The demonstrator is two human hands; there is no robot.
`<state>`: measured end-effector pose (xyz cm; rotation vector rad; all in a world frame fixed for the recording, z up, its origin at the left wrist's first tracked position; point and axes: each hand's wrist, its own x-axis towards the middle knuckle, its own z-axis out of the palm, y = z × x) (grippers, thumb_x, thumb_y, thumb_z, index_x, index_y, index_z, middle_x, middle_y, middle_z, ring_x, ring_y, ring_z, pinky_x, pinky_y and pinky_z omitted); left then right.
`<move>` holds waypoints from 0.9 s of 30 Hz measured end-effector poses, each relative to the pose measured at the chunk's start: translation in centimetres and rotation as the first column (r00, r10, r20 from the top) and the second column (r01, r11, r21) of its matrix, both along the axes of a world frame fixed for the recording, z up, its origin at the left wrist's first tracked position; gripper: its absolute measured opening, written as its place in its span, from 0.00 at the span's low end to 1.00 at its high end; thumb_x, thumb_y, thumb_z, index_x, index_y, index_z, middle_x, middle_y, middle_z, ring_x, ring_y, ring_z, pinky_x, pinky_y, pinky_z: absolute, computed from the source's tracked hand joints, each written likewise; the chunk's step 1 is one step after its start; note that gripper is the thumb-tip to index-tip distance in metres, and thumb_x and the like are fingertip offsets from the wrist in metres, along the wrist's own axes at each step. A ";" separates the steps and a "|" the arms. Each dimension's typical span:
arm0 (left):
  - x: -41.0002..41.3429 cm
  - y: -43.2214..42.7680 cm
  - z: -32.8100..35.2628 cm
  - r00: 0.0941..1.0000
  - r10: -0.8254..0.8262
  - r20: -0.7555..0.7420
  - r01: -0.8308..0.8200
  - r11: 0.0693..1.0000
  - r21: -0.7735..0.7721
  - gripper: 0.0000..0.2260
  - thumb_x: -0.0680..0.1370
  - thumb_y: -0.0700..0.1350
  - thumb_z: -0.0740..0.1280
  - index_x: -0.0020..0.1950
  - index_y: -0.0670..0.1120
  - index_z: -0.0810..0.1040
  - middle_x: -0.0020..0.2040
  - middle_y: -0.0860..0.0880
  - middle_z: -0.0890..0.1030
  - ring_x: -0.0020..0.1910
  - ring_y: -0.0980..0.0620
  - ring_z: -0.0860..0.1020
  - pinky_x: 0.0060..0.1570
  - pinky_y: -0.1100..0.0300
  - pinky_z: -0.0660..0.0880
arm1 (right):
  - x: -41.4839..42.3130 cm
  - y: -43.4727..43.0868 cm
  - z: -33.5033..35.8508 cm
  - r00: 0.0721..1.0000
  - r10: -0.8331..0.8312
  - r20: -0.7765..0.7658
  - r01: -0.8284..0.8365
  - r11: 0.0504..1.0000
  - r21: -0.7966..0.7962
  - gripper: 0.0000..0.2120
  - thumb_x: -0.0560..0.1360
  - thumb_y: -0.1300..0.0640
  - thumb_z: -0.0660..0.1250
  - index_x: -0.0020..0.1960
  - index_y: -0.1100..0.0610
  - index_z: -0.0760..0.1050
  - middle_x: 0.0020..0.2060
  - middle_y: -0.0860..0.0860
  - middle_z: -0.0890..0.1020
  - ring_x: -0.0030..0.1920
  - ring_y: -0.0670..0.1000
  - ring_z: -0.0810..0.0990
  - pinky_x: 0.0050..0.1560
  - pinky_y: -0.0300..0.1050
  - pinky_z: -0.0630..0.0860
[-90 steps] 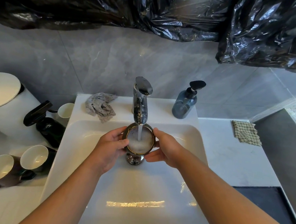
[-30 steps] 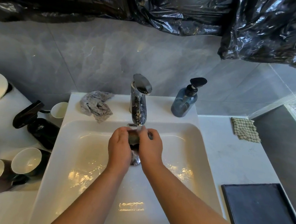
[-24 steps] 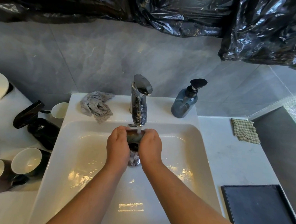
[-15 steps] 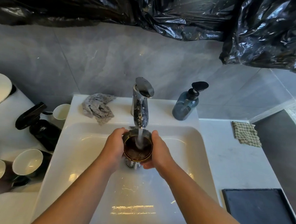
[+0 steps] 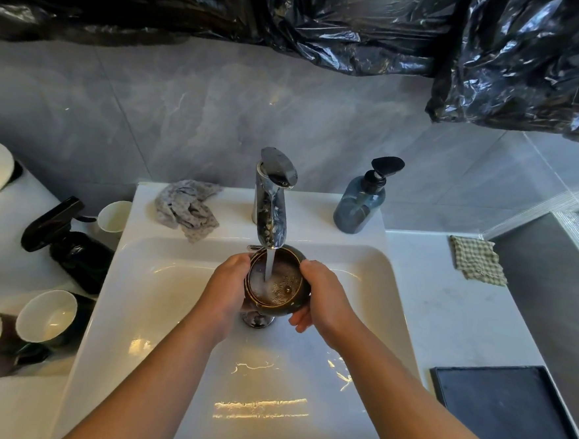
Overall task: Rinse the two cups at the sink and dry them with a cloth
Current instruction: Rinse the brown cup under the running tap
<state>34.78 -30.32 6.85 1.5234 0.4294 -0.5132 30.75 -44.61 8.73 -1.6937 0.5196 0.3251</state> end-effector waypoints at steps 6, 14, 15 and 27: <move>0.2 -0.3 -0.6 0.998 0.028 -0.051 -0.030 0.999 -0.044 0.14 0.84 0.47 0.55 0.56 0.49 0.80 0.53 0.42 0.84 0.52 0.41 0.83 0.39 0.51 0.80 | 0.1 0.1 0.2 1.000 0.015 -0.002 -0.015 0.999 -0.041 0.19 0.85 0.47 0.49 0.54 0.59 0.72 0.33 0.58 0.80 0.26 0.53 0.79 0.28 0.45 0.79; 0.1 -0.3 -1.2 0.994 0.042 -0.100 -0.052 0.994 -0.100 0.14 0.84 0.47 0.55 0.57 0.45 0.79 0.55 0.39 0.83 0.53 0.39 0.82 0.38 0.48 0.82 | 0.4 0.5 0.1 1.000 0.017 -0.027 -0.019 0.998 -0.065 0.19 0.84 0.44 0.52 0.55 0.59 0.72 0.37 0.59 0.81 0.28 0.55 0.80 0.30 0.47 0.81; 0.1 -0.3 -1.2 0.995 0.038 -0.095 -0.048 0.993 -0.104 0.14 0.84 0.47 0.55 0.57 0.45 0.79 0.55 0.38 0.83 0.52 0.39 0.82 0.35 0.50 0.81 | 0.5 0.5 0.1 1.000 0.011 -0.028 -0.012 0.998 -0.056 0.19 0.84 0.44 0.52 0.54 0.59 0.72 0.37 0.59 0.81 0.28 0.55 0.80 0.30 0.47 0.80; 0.8 1.4 -0.1 0.997 -0.001 0.079 0.002 1.000 -0.008 0.13 0.85 0.49 0.55 0.55 0.52 0.80 0.51 0.49 0.85 0.49 0.52 0.82 0.38 0.56 0.79 | 1.6 1.0 -1.2 0.992 -0.056 -0.115 0.066 0.994 0.090 0.26 0.85 0.46 0.44 0.55 0.61 0.76 0.26 0.57 0.80 0.25 0.55 0.80 0.27 0.44 0.79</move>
